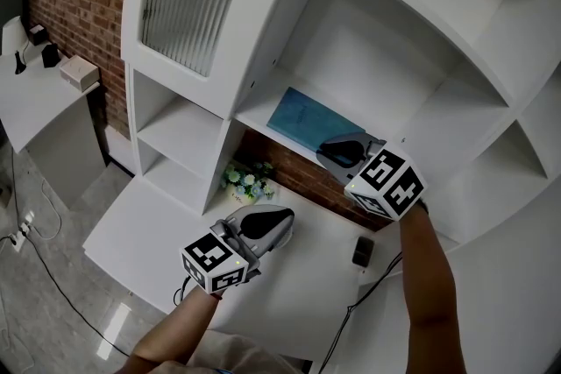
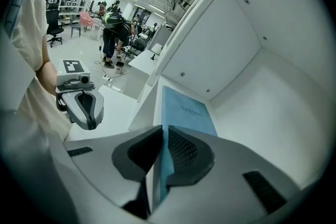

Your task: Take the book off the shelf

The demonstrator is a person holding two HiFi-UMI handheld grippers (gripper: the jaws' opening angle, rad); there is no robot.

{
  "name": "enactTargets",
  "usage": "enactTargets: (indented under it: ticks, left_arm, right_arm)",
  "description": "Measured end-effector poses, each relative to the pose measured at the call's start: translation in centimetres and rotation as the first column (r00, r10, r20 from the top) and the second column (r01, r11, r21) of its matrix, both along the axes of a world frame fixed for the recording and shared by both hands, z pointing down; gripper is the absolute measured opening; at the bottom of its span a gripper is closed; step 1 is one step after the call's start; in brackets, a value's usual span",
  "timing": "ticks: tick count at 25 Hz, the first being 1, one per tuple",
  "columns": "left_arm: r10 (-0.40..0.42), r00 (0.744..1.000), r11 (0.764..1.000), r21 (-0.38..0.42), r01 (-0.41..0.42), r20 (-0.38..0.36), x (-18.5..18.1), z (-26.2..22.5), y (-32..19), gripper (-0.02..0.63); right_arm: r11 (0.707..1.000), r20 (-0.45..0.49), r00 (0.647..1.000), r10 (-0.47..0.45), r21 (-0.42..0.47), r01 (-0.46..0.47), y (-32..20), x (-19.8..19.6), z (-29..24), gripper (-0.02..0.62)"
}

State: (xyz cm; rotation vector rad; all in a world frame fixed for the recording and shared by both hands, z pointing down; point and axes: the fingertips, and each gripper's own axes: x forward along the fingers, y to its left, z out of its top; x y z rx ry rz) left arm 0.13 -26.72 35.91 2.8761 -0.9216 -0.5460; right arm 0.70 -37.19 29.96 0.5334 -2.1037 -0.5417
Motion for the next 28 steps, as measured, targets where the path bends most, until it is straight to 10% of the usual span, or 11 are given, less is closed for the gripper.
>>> enactTargets:
  ticks: [18, 28]
  left_arm:
    - [-0.048, 0.999, 0.999, 0.019, 0.048, 0.006, -1.8, -1.0, -0.6, 0.012]
    - [-0.14, 0.967, 0.989, 0.083, 0.125, 0.213, -4.9, -5.7, -4.3, 0.12]
  right_arm:
    - [1.0, 0.014, 1.0, 0.014, 0.023, -0.015, 0.0, 0.0, 0.0, 0.055]
    - [0.999, 0.06, 0.997, 0.046, 0.024, -0.048, 0.0, -0.1, -0.1, 0.063]
